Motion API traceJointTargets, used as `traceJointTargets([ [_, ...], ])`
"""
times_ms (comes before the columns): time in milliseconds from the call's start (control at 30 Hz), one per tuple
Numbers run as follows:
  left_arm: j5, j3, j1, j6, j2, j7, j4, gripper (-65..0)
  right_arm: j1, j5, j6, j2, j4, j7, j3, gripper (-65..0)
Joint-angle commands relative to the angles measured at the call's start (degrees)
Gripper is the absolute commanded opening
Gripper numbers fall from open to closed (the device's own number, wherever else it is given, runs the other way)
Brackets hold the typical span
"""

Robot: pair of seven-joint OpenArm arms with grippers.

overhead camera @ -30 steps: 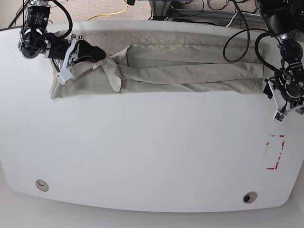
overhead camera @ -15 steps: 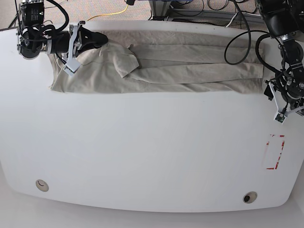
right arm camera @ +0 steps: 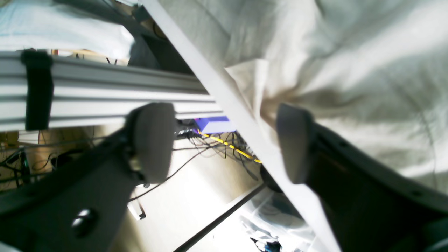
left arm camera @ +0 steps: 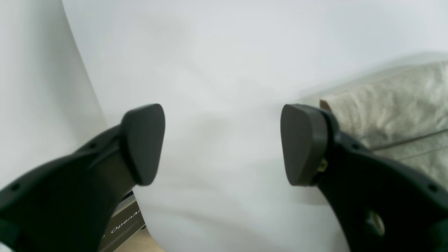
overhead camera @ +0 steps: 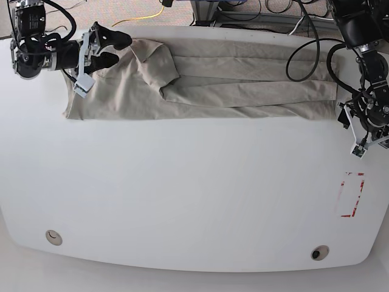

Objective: Layout the t-shirt on the table in an organized manner, then fold the t-shirt properly
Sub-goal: 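Press and smooth the sleeve end with the right gripper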

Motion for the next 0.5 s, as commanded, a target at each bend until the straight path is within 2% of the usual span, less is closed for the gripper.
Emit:
traceJointTargets([
  [0, 0.0, -0.3, -0.9, 0.4, -1.1, -0.5, 1.0, -18.1, 0.1, 1.1, 0.1, 2.2, 0.9, 0.6, -0.7, -10.1],
  [267, 0.0, -0.3, -0.9, 0.4, -0.9, -0.5, 1.3, -18.1, 2.1, 1.1, 0.1, 2.3, 0.9, 0.6, 0.9, -15.2],
  [467, -0.1, -0.3, -0.9, 0.4, -0.7, -0.5, 3.0, -18.1, 5.9, 0.8, 0.1, -2.1, 0.7, 0.6, 0.5, -19.2],
])
